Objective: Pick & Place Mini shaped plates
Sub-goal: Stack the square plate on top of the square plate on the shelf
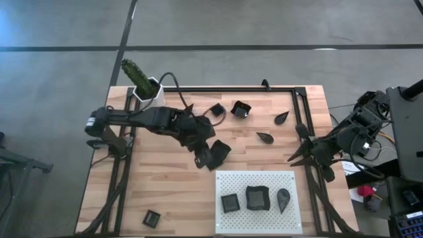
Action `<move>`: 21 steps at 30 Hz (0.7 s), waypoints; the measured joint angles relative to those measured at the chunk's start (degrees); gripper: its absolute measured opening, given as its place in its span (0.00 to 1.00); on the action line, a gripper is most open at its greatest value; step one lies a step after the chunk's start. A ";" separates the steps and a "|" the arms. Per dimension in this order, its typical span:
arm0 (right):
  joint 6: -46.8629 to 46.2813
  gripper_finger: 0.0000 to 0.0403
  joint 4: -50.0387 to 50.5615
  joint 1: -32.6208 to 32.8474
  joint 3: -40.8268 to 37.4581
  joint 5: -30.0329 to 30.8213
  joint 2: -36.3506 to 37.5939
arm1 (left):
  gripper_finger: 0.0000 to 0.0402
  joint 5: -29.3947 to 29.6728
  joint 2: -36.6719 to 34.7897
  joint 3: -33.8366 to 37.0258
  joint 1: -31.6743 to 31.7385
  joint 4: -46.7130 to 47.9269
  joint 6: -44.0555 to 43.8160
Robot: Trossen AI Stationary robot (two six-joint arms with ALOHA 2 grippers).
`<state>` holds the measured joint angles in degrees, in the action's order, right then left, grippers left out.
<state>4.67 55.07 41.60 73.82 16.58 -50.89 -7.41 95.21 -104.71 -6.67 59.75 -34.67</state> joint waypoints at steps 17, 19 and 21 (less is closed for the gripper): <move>0.06 0.20 -0.02 0.00 0.00 0.01 0.00 | 0.00 -14.22 8.07 0.07 -3.43 -10.36 0.53; 0.86 0.19 -0.02 0.00 0.00 0.02 0.00 | 0.00 -14.26 8.56 0.07 -4.03 -12.21 -0.31; 1.74 0.18 -0.02 0.01 0.00 0.02 0.00 | 0.00 -14.24 8.89 0.04 -4.60 -13.54 -1.05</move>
<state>6.41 55.05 41.61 73.82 16.60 -50.89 -21.65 104.10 -104.66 -11.27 46.21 -35.72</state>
